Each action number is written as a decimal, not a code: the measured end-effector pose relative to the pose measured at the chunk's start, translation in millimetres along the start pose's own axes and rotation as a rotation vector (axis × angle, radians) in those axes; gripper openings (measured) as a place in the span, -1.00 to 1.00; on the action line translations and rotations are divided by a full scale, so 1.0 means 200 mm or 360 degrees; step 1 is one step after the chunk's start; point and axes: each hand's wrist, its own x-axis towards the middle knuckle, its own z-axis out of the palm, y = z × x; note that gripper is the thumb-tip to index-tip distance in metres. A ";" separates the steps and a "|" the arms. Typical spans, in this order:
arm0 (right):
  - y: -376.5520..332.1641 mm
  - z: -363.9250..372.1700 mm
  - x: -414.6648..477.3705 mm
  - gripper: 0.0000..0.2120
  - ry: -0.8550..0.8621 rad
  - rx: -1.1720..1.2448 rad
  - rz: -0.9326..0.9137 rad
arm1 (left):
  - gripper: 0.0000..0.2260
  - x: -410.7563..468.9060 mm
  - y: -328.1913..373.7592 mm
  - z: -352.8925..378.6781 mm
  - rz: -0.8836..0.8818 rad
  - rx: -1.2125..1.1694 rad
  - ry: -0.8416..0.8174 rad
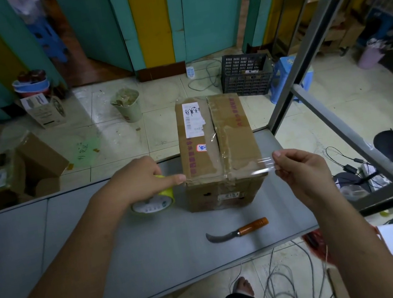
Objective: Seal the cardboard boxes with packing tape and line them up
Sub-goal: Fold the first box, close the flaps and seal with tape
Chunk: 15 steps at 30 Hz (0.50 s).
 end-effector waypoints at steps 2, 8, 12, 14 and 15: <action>0.02 0.01 0.00 -0.89 0.0018 -0.0025 0.0022 | -0.30 0.02 -0.01 0.00 -0.0053 0.0049 0.0077; 0.09 -0.08 0.03 -0.91 0.0129 -0.0014 0.0126 | -0.32 0.03 -0.09 0.03 0.0230 -0.0464 -0.0110; 0.12 -0.11 0.03 -0.90 0.0111 -0.0054 0.0173 | -0.36 0.05 -0.15 0.07 0.0242 -0.0630 0.0003; 0.13 -0.10 0.03 -0.88 0.0114 -0.0038 0.0187 | -0.36 0.07 -0.15 0.08 0.0184 -0.0579 0.0019; 0.14 -0.09 0.04 -0.87 0.0112 -0.0038 0.0189 | -0.39 0.07 -0.14 0.08 0.0157 -0.0543 0.0033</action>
